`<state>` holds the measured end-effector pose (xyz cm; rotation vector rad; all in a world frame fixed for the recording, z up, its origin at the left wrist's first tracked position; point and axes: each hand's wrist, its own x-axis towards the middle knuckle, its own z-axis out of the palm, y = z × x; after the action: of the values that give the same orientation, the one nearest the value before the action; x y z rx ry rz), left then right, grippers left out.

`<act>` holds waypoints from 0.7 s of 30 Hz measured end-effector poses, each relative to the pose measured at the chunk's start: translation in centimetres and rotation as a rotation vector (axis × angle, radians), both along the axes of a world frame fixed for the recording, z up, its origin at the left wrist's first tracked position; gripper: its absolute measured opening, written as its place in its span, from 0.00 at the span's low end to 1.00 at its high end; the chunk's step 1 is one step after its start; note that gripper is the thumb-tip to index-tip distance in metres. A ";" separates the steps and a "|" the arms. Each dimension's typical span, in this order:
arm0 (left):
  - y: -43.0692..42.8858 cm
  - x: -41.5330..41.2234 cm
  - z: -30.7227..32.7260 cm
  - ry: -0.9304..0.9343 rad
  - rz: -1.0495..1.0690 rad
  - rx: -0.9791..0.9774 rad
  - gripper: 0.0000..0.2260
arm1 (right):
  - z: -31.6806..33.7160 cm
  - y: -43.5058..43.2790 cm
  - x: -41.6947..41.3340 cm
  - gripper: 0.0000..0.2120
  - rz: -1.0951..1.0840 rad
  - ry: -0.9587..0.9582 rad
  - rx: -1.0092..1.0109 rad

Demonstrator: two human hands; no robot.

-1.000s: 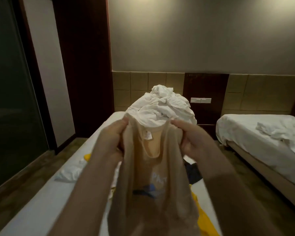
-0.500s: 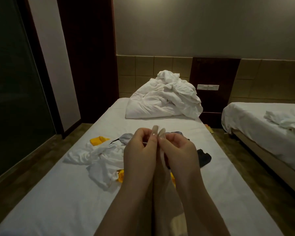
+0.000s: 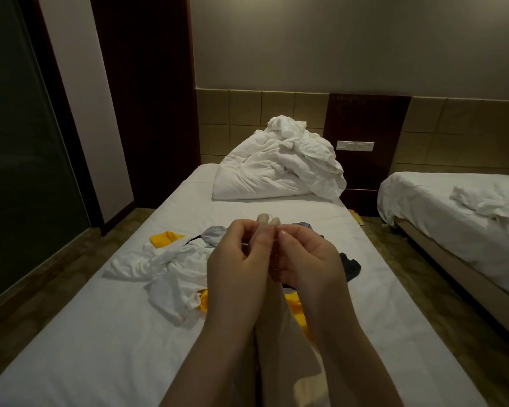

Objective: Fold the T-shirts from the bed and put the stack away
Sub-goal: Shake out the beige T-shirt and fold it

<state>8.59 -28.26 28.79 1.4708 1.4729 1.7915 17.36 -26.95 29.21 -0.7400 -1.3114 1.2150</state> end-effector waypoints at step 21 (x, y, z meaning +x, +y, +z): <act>3.7 -4.5 4.6 0.369 -0.143 0.070 0.07 | 4.6 6.8 1.0 0.07 -0.183 -0.512 0.594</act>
<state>4.14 -24.54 33.38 1.9718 1.4341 1.5596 18.32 -20.16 33.84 -0.7299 -1.8613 0.4444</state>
